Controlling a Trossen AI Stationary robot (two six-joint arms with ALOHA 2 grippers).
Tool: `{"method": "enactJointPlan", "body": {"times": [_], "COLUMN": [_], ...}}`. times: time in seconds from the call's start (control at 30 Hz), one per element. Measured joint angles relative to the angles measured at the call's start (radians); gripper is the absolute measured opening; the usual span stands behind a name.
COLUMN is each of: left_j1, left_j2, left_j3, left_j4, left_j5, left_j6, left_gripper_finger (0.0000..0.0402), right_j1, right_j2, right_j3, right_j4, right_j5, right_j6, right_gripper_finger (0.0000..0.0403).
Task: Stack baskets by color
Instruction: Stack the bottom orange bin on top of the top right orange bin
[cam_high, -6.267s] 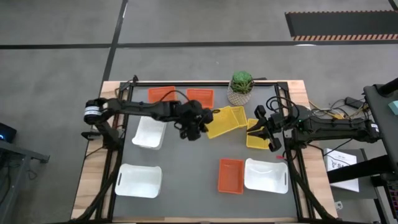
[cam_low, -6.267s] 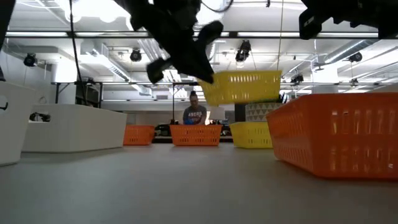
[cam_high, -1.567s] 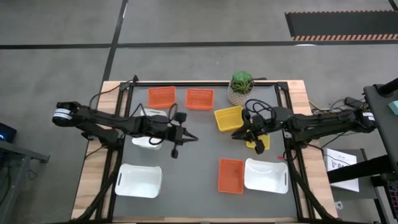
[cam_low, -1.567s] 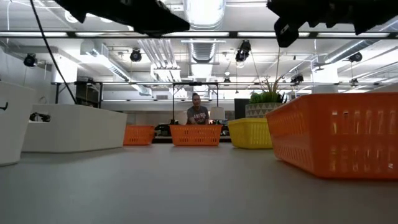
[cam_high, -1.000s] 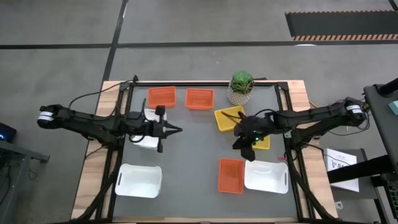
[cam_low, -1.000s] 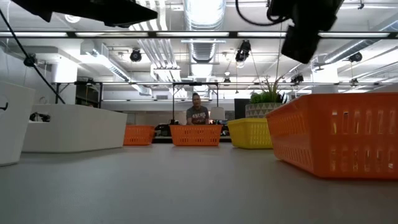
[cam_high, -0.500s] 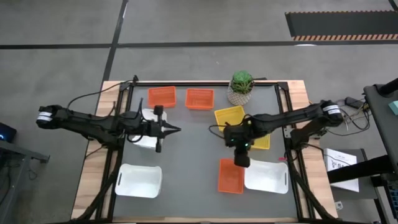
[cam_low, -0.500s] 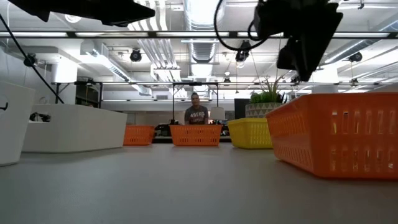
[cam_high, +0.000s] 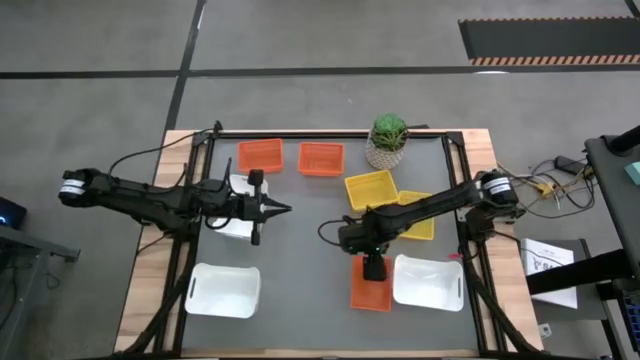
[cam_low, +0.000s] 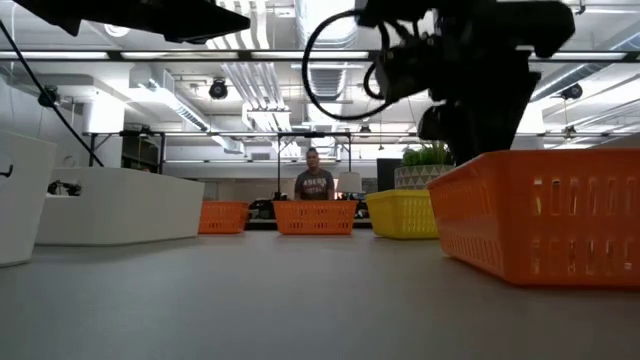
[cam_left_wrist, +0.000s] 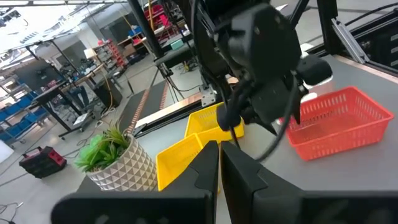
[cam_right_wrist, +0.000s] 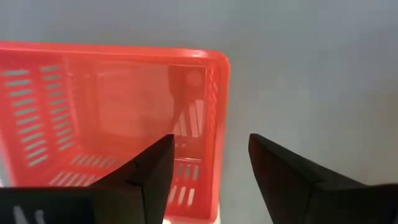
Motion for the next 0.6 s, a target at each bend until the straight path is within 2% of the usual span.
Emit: {"method": "enactJointPlan", "body": {"times": [0.2, 0.37, 0.43, 0.57, 0.6], "left_j1": [0.000, 0.000, 0.000, 0.000, 0.000], "left_j2": [0.000, 0.000, 0.000, 0.000, 0.000], "left_j3": [0.000, 0.000, 0.000, -0.001, -0.002], "left_j4": [0.000, 0.000, 0.000, 0.000, -0.001], "left_j5": [0.000, -0.024, -0.086, -0.283, -0.331], "left_j6": [0.000, 0.000, 0.000, -0.001, -0.003], "left_gripper_finger": [0.0001, 0.0001, 0.0001, 0.0001, 0.0001], "right_j1": [0.000, 0.000, 0.000, -0.003, -0.003], "right_j2": [0.076, 0.112, 0.115, 0.104, 0.098], "right_j3": [-0.001, 0.000, 0.000, 0.000, 0.000], "right_j4": [0.005, 0.009, 0.012, 0.020, 0.020], "right_j5": [0.031, 0.029, 0.019, 0.001, 0.001], "right_j6": [-0.012, -0.045, -0.042, -0.007, 0.013], "right_gripper_finger": [0.0169, 0.0121, 0.0093, 0.0023, 0.0017]}}
